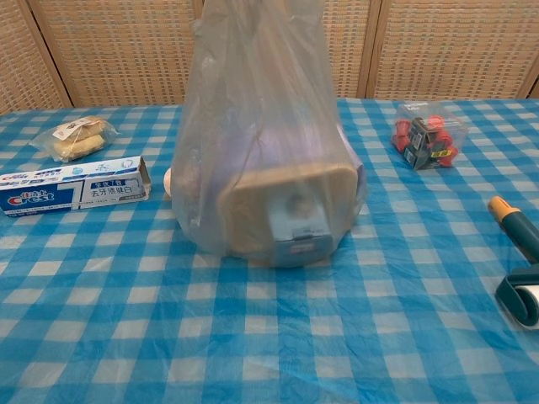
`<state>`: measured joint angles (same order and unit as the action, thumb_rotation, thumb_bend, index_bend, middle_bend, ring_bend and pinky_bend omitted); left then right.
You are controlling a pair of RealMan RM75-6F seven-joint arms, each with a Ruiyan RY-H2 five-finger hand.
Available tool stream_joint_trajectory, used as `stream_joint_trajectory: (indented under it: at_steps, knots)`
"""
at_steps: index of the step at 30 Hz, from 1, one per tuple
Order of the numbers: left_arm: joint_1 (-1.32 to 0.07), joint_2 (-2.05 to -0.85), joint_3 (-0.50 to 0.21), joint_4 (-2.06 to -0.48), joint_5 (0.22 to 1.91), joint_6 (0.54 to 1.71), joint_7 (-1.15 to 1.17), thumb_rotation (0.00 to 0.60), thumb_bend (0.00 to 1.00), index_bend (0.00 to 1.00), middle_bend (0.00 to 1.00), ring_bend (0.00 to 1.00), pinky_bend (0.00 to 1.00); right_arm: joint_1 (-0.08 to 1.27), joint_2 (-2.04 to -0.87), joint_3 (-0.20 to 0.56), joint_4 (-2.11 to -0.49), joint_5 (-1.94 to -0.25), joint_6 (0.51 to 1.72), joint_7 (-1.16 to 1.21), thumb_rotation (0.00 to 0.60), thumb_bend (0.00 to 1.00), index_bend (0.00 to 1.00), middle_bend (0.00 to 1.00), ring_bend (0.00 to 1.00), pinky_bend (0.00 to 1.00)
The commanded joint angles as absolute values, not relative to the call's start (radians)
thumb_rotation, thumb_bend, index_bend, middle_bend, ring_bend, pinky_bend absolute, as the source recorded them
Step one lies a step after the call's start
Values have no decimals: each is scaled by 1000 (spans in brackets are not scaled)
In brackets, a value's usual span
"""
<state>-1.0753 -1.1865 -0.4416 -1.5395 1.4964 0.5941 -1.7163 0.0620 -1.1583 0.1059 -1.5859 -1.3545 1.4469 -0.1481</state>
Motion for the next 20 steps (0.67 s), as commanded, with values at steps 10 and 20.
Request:
stream_joint_trajectory:
  at_steps: [10,20]
  knots:
    - [-1016,-1050,-595,-1748,1135,744,-1353,600,1000,1000,1000,958,1000,63,-1157,107,-1586,-1353,1446,-145,600,0,82,0,0,0]
    - [-1046,-953,-692,-1864,971,695,-1213,600,1000,1000,1000,958,1000,59,-1152,107,-1591,-1356,1453,-137,600,0,82,0,0,0]
